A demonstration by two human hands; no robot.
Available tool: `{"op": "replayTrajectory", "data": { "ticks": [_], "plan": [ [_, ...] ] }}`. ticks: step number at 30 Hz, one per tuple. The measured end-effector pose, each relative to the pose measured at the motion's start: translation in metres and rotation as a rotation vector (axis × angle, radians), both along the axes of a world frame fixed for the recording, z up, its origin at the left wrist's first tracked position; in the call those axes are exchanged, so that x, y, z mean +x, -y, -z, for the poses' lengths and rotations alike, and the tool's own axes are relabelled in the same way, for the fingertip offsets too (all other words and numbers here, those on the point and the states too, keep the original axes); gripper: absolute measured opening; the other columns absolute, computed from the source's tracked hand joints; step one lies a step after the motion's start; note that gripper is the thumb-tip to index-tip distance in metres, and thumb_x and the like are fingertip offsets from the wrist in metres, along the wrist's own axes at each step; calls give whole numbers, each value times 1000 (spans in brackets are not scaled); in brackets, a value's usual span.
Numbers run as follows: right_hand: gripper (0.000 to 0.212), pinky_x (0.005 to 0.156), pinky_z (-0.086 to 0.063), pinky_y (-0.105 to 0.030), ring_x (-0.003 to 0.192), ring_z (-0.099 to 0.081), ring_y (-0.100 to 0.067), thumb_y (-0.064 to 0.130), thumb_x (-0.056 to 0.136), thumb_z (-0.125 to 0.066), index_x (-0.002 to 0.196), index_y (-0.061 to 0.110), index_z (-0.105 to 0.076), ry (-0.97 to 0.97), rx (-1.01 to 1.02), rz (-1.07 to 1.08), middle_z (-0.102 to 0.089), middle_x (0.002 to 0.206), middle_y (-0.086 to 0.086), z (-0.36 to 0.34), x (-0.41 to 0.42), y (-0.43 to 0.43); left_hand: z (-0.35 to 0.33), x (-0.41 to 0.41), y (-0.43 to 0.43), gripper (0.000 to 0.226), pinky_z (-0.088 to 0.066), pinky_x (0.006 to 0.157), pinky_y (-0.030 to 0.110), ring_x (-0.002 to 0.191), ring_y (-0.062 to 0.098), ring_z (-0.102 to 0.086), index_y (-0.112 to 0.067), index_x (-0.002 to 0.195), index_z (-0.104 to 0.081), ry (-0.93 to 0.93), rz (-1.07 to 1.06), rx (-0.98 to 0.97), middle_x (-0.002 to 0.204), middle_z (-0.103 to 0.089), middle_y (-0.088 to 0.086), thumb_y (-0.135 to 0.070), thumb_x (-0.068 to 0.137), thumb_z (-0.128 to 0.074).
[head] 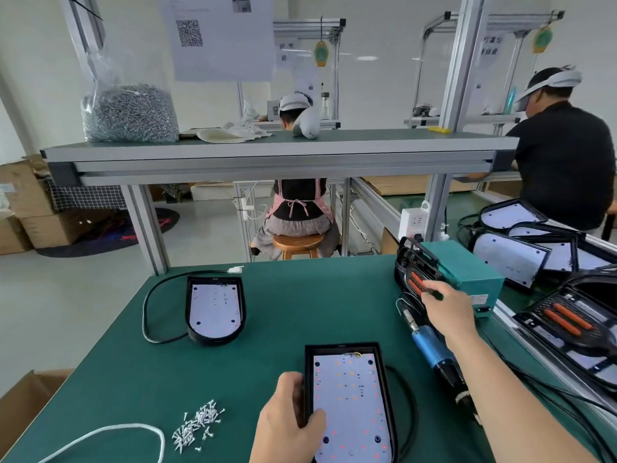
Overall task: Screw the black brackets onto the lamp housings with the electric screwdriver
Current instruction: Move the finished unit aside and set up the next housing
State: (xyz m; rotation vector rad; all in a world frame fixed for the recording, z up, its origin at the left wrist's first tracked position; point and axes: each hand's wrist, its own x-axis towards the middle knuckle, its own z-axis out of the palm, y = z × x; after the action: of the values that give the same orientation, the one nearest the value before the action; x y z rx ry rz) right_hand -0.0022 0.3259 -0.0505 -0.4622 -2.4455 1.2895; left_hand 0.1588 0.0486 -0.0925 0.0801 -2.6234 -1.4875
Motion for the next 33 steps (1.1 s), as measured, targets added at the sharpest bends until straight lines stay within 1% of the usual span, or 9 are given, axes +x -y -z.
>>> {"op": "replayTrajectory", "data": {
  "ticks": [2,4,7,10,19,24,27,29,33],
  "plan": [
    [34,54,-42,-29,59,-53,-16,17,101,-50,130,23,-68,34,-26,-28,-64,111,-14,1,-10,-2,3,2,0,41,-38,55,13,51,6,-48,-30,106,-50,-29,24,29,66,-59,-13,-10,76,-69],
    [36,55,-40,-29,63,-53,-16,16,104,-43,132,20,-66,72,-13,-52,-67,105,-6,1,-15,-3,3,0,0,47,-35,54,15,48,7,-43,-28,114,-51,-53,27,55,64,-53,-8,-7,76,-70],
    [36,82,-49,-35,95,-61,-21,14,106,-42,132,15,-66,19,-42,-34,-65,132,-6,-1,-14,-3,4,-1,2,50,-34,54,14,48,6,-41,-26,118,-51,-73,39,84,63,-51,-5,-5,77,-70],
    [34,107,-45,-40,124,-57,-24,15,106,-45,132,12,-67,-95,-124,-6,-63,138,-6,0,-12,-6,3,2,1,50,-36,55,14,47,6,-40,-28,116,-50,-78,40,119,61,-50,-6,-4,77,-71],
    [28,102,-51,-44,113,-62,-24,8,103,-49,119,15,-72,-415,-5,51,-68,122,-5,-41,10,-14,5,4,2,40,-36,56,13,49,6,-38,-34,112,-50,-92,39,152,53,-44,-12,-17,85,-73],
    [29,67,-51,-12,89,-66,-3,2,102,-47,111,30,-51,-517,-20,-226,-66,110,3,-80,40,6,7,2,0,27,-38,57,13,51,3,-41,-29,117,-54,-111,-5,172,52,-43,-12,-30,93,-66],
    [32,65,-50,-7,84,-69,2,-4,100,-47,116,24,-46,-437,-85,-492,-68,98,3,-90,57,29,9,0,-1,24,-39,56,17,55,6,-46,-28,119,-58,-97,-37,187,57,-52,-1,-35,96,-60],
    [26,62,-47,-7,79,-68,3,-2,100,-48,109,22,-56,-331,0,-562,-71,90,5,-87,65,43,10,-1,-2,24,-43,61,19,59,7,-49,-28,119,-60,-89,-49,186,62,-57,5,-36,97,-58],
    [25,81,-50,-22,84,-67,-2,6,98,-54,99,25,-70,-125,143,-668,-74,90,11,-71,70,62,10,-1,-2,21,-43,61,17,56,3,-49,-24,117,-63,-96,-44,165,56,-55,-5,-32,99,-56]
  ]
}}
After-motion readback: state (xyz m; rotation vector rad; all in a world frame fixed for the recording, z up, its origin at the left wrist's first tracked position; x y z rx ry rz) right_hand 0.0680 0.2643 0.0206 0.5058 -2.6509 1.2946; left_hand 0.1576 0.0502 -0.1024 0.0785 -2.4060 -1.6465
